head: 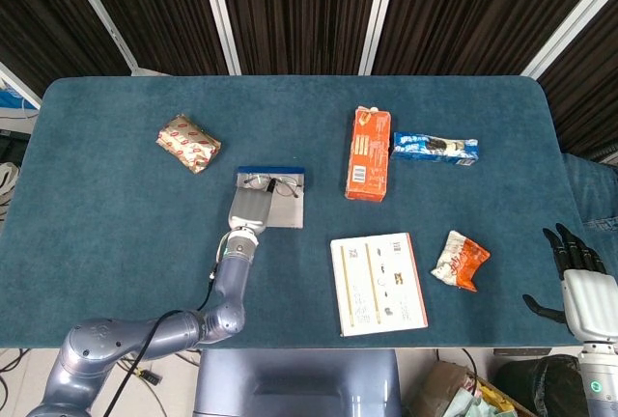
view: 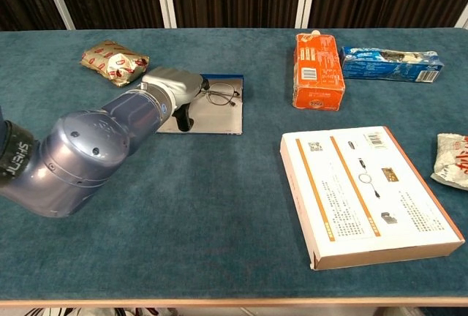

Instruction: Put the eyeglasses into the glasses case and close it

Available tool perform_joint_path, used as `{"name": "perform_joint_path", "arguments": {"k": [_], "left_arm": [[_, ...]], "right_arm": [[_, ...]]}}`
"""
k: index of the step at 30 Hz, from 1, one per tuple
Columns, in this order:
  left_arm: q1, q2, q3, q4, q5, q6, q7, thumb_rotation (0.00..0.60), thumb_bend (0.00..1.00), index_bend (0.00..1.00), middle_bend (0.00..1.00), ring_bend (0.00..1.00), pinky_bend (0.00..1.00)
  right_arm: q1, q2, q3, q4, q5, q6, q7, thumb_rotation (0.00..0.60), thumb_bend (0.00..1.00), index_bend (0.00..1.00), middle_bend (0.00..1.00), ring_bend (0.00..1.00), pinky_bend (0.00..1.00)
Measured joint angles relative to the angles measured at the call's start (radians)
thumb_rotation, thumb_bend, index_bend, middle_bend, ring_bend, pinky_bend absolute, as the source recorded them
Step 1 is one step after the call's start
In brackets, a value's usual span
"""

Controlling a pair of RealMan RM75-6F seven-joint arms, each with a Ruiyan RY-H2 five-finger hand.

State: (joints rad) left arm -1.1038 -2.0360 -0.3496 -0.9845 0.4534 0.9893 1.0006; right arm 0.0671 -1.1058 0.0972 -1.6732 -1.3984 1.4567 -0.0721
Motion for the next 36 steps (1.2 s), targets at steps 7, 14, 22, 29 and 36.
{"name": "perform_joint_path", "arguments": {"k": [7,14,22,29,36], "left_arm": [[-0.01,-0.022,-0.015,0.036,0.003,0.005,0.002,0.6,0.45,0.09,0.6,0.44,0.46],[-0.023,-0.046,-0.035,0.079,0.009,0.006,0.0,0.6,0.45,0.09,0.6,0.44,0.46],[-0.032,-0.066,-0.054,0.124,0.003,-0.002,0.006,0.6,0.45,0.09,0.59,0.44,0.46],[-0.035,-0.074,-0.068,0.14,0.009,-0.004,0.006,0.6,0.45,0.09,0.59,0.44,0.46],[-0.01,-0.041,-0.042,0.033,0.04,0.029,0.02,0.6,0.44,0.09,0.58,0.44,0.46]], "right_arm": [[0.0,0.001,0.0,-0.001,0.0,0.0,0.002,0.6,0.24,0.06,0.03,0.1,0.16],[0.0,0.001,0.0,-0.002,0.003,-0.002,0.002,0.6,0.24,0.06,0.03,0.1,0.16],[-0.001,0.001,0.002,-0.001,0.004,0.0,0.004,0.6,0.24,0.06,0.03,0.1,0.16],[-0.001,0.001,0.002,-0.001,0.001,0.001,0.003,0.6,0.24,0.06,0.03,0.1,0.16],[-0.001,0.0,0.002,-0.001,0.001,0.003,0.002,0.6,0.24,0.06,0.03,0.1,0.16]]}}
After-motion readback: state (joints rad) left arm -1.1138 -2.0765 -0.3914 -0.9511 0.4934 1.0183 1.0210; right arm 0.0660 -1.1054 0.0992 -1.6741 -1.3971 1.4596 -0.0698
